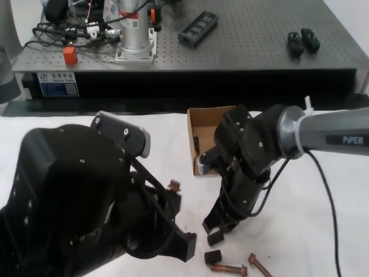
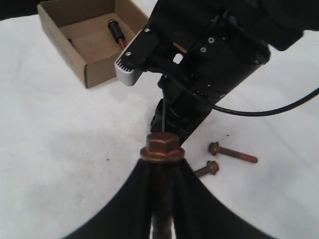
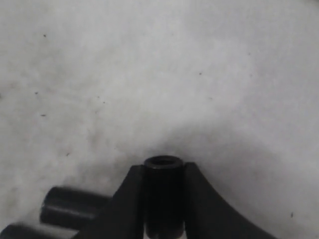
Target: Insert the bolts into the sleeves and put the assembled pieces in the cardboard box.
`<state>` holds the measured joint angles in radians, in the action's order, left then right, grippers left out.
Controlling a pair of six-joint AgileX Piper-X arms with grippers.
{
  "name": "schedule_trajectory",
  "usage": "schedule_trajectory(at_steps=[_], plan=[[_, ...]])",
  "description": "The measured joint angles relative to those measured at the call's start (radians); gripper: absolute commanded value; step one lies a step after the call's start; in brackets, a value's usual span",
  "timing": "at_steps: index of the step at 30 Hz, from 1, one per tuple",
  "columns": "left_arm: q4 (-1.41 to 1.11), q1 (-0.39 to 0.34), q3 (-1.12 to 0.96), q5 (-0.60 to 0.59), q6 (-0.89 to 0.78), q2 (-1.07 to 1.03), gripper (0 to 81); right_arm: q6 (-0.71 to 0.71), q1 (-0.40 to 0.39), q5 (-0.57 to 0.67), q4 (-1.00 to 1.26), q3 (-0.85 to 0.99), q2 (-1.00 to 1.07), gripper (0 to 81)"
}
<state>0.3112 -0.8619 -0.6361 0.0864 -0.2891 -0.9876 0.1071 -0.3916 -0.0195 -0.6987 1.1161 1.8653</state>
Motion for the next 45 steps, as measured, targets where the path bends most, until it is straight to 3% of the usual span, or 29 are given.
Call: schedule_trajectory(at_steps=[6, 10, 13, 15, 18, 21, 24, 45], plan=[[-0.178, 0.011, 0.019, -0.13, -0.03, 0.0, 0.6, 0.002, 0.065, 0.191, 0.012, -0.098, -0.157, 2.6], [-0.35, 0.043, 0.052, -0.246, -0.099, 0.0, 0.6, -0.014, 0.113, 0.332, 0.084, -0.216, -0.378, 2.6], [-0.519, 0.096, 0.094, -0.352, -0.192, -0.005, 0.6, -0.062, 0.146, 0.464, 0.17, -0.359, -0.682, 2.6], [-0.615, 0.125, 0.105, -0.42, -0.257, -0.025, 0.6, -0.163, 0.129, 0.596, 0.244, -0.47, -0.802, 2.6], [-0.736, 0.153, 0.109, -0.513, -0.314, -0.095, 0.6, -0.3, 0.064, 0.677, 0.453, -0.663, -0.916, 2.6], [-0.859, 0.152, 0.108, -0.605, -0.369, -0.16, 0.6, -0.427, -0.027, 0.703, 0.674, -0.744, -0.951, 2.6], [-0.915, 0.152, 0.108, -0.647, -0.421, -0.234, 0.6, -0.468, -0.059, 0.678, 0.784, -0.752, -0.943, 2.6], [-0.974, 0.157, 0.108, -0.649, -0.431, -0.252, 0.6, -0.495, -0.068, 0.598, 0.949, -0.755, -0.939, 2.6]])
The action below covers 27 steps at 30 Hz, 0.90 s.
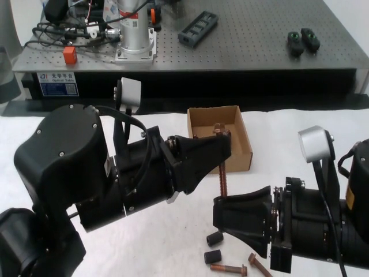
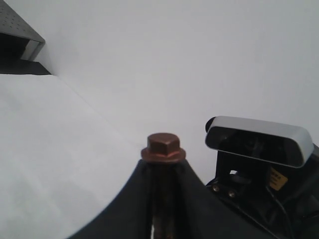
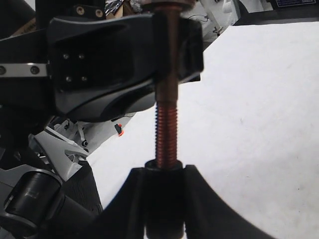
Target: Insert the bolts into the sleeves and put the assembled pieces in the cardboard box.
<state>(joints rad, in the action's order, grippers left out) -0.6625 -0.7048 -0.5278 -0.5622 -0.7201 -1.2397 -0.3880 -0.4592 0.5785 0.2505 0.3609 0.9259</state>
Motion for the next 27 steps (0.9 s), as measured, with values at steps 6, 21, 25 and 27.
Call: schedule_trajectory(at_steps=[6, 21, 25, 27], plan=[[-0.01, 0.0, 0.0, 0.003, 0.0, 0.0, 0.6, -0.013, 0.002, -0.014, -0.001, -0.001, 0.0, 2.6], [-0.024, 0.0, 0.0, 0.041, -0.003, 0.0, 0.6, -0.015, 0.002, -0.03, 0.03, -0.001, 0.0, 2.6], [-0.032, 0.0, 0.0, 0.068, -0.003, 0.0, 0.6, -0.015, 0.005, -0.033, 0.034, -0.001, -0.01, 2.6], [-0.039, 0.0, 0.0, 0.07, -0.004, 0.0, 0.6, -0.015, 0.005, -0.048, 0.029, -0.001, -0.023, 2.6]])
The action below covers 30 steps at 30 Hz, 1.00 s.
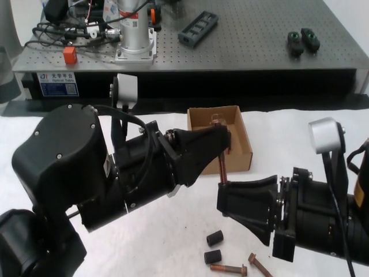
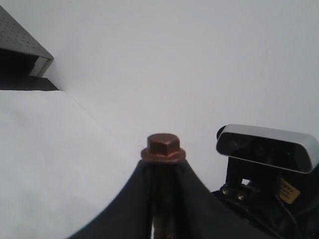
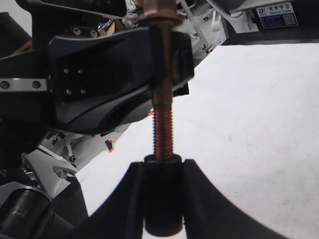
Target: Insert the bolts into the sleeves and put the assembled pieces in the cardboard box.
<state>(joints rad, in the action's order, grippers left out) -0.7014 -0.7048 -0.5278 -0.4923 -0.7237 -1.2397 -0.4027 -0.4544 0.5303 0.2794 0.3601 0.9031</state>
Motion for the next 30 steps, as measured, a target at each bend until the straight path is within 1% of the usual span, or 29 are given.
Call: schedule_trajectory(at_steps=[3, 8, 9, 10, 11, 13, 14, 15, 16, 17, 19, 20, 23, 24, 27, 29, 30], plan=[[-0.001, 0.0, 0.0, -0.021, -0.002, 0.0, 0.6, 0.003, 0.0, -0.026, 0.001, -0.002, -0.012, 2.6], [0.001, 0.0, 0.0, -0.071, -0.002, 0.0, 0.1, 0.01, 0.0, -0.022, 0.027, -0.002, -0.012, 2.6], [0.004, 0.0, 0.0, -0.079, -0.002, 0.0, 2.0, 0.014, 0.0, -0.02, 0.031, -0.002, -0.012, 2.6], [0.009, 0.0, 0.0, -0.086, -0.002, 0.0, 6.3, 0.013, 0.0, -0.02, 0.032, -0.002, -0.012, 2.6], [0.014, 0.0, 0.0, -0.09, -0.002, 0.0, 13.2, 0.013, 0.0, -0.02, 0.034, -0.002, -0.012, 2.6], [0.059, 0.0, 0.0, -0.118, -0.002, 0.0, 30.7, 0.015, 0.0, -0.024, 0.042, -0.002, -0.012, 2.6], [0.069, 0.0, 0.0, -0.119, -0.002, 0.0, 41.2, 0.017, 0.0, -0.024, 0.046, -0.002, -0.012, 2.6], [0.075, 0.0, 0.0, -0.118, -0.002, 0.0, 49.6, 0.032, 0.006, -0.038, 0.048, -0.002, -0.012, 2.6], [0.08, 0.0, 0.0, -0.118, -0.002, 0.0, 53.6, 0.045, 0.013, -0.057, 0.048, -0.002, -0.012, 2.6], [0.084, 0.0, 0.0, -0.118, -0.002, 0.0, 54.5, 0.058, 0.025, -0.082, 0.049, -0.002, -0.012, 2.6], [0.083, 0.0, 0.0, -0.118, -0.002, 0.0, 51.9, 0.087, 0.061, -0.123, 0.045, 0.003, -0.007, 2.6], [0.083, 0.0, 0.0, -0.118, -0.002, 0.0, 50.3, 0.126, 0.105, -0.152, 0.045, 0.023, 0.021, 2.6], [0.083, 0.0, 0.0, -0.118, -0.002, 0.0, 49.2, 0.18, 0.17, -0.186, 0.045, 0.087, 0.122, 2.6], [0.083, 0.0, 0.0, -0.115, -0.002, 0.0, 49.1, 0.182, 0.174, -0.186, 0.043, 0.092, 0.123, 2.6], [0.094, 0.0, 0.0, -0.113, -0.002, 0.0, 49.1, 0.219, 0.221, -0.235, 0.009, 0.197, 0.264, 2.6], [0.138, 0.0, 0.0, -0.103, 0.01, 0.0, 49.1, 0.241, 0.243, -0.281, -0.04, 0.301, 0.38, 2.6], [0.16, 0.0, 0.0, -0.099, 0.02, 0.0, 49.1, 0.244, 0.245, -0.287, -0.04, 0.311, 0.39, 2.6]])
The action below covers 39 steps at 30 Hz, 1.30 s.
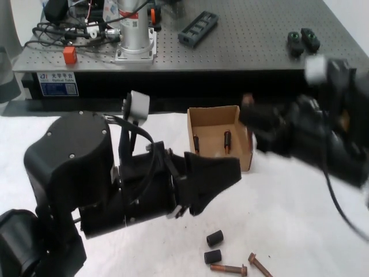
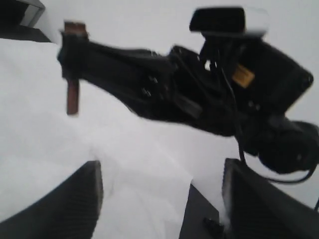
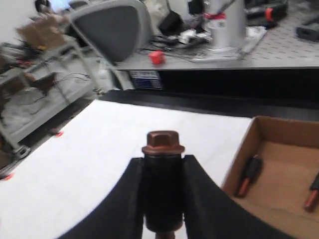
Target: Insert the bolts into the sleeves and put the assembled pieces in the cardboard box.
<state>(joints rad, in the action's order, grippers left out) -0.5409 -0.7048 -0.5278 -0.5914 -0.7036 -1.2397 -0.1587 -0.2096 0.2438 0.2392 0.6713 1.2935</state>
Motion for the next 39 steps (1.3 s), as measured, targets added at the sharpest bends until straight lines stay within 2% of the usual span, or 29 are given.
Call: schedule_trajectory(at_steps=[2, 7, 10, 16, 19, 22, 24, 31, 35, 39], plan=[[0.072, 0.0, 0.0, 0.006, 0.023, 0.0, 49.1, 0.011, 0.003, -0.026, -0.031, 0.045, 0.05, 2.6], [0.141, 0.0, 0.0, 0.023, 0.057, 0.0, 49.1, 0.072, 0.008, -0.157, -0.206, 0.337, 0.339, 2.6], [0.199, 0.0, 0.0, 0.057, 0.091, 0.0, 49.1, 0.09, 0.008, -0.183, -0.311, 0.512, 0.528, 2.6], [0.26, 0.0, 0.0, 0.106, 0.13, 0.0, 49.1, 0.096, 0.008, -0.206, -0.423, 0.694, 0.716, 0.3], [0.26, 0.0, 0.0, 0.119, 0.13, 0.0, 49.1, 0.096, 0.008, -0.211, -0.487, 0.778, 0.81, 14.0], [0.26, 0.0, 0.0, 0.131, 0.13, 0.0, 49.1, 0.088, 0.008, -0.212, -0.548, 0.821, 0.865, 33.5], [0.26, 0.0, 0.0, 0.143, 0.13, 0.0, 49.1, 0.088, 0.008, -0.212, -0.556, 0.822, 0.866, 37.5], [0.266, 0.0, 0.0, 0.156, 0.13, 0.0, 49.1, 0.098, 0.012, -0.183, -0.583, 0.825, 0.795, 35.3], [0.269, 0.0, 0.0, 0.16, 0.13, 0.0, 49.1, 0.133, 0.011, -0.127, -0.602, 0.792, 0.575, 28.9], [0.269, 0.0, 0.0, 0.163, 0.13, 0.0, 49.1, 0.159, -0.002, -0.108, -0.671, 0.541, 0.279, 28.5]])
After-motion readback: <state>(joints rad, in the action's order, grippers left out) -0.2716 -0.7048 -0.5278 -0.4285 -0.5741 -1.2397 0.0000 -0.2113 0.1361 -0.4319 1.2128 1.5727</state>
